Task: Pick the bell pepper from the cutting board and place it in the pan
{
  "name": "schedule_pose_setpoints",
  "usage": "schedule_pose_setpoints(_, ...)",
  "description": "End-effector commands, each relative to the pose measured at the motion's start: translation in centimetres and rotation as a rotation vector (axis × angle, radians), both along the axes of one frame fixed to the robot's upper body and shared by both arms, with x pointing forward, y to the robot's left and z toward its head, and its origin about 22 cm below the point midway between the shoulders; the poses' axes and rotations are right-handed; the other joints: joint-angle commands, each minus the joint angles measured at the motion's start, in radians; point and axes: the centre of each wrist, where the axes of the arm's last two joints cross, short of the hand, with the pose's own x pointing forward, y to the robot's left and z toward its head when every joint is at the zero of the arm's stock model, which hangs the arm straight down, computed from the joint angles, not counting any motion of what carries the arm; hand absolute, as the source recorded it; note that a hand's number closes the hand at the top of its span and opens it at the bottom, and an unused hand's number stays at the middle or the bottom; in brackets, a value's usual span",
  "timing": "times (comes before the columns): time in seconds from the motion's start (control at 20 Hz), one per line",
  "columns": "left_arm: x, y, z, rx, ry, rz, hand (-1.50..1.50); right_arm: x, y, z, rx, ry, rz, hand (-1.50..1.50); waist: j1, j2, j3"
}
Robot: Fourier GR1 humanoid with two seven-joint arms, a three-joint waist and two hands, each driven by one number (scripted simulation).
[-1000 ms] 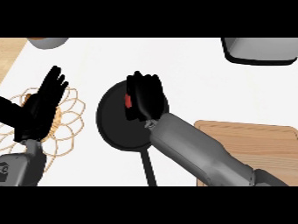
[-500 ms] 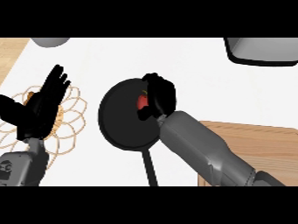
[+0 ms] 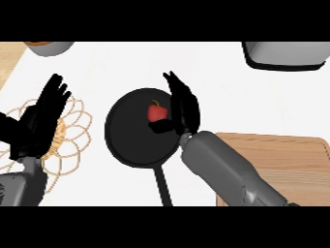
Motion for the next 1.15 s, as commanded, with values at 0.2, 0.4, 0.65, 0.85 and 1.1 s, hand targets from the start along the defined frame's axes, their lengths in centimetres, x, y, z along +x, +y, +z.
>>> schedule_pose_setpoints(0.2,-0.1,0.4,0.2,0.003,-0.014,0.031,0.0,-1.8,-5.9,0.6,0.353,-0.037,-0.003,-1.5,-0.039,-0.008,0.0)
schedule_pose_setpoints(0.4,-0.7,0.6,-0.4,-0.012,0.002,0.054,0.0,-5.8,-10.3,-0.7,0.474,-0.055,0.092,-1.5,-0.052,-0.011,0.0)
schedule_pose_setpoints(0.65,0.1,1.8,1.2,0.007,0.013,0.031,0.0,-9.2,-15.3,-0.3,0.49,-0.027,0.193,-1.5,-0.041,-0.01,-0.001)
schedule_pose_setpoints(0.85,-0.8,1.0,-0.8,-0.003,0.008,0.03,0.0,-10.7,-18.5,-0.2,0.485,-0.058,0.166,-1.5,-0.033,-0.008,-0.001)
schedule_pose_setpoints(1.1,-0.2,-1.5,0.0,0.001,-0.003,0.046,0.0,-11.4,-17.3,-0.6,0.453,-0.05,0.141,-1.5,-0.03,-0.008,-0.001)
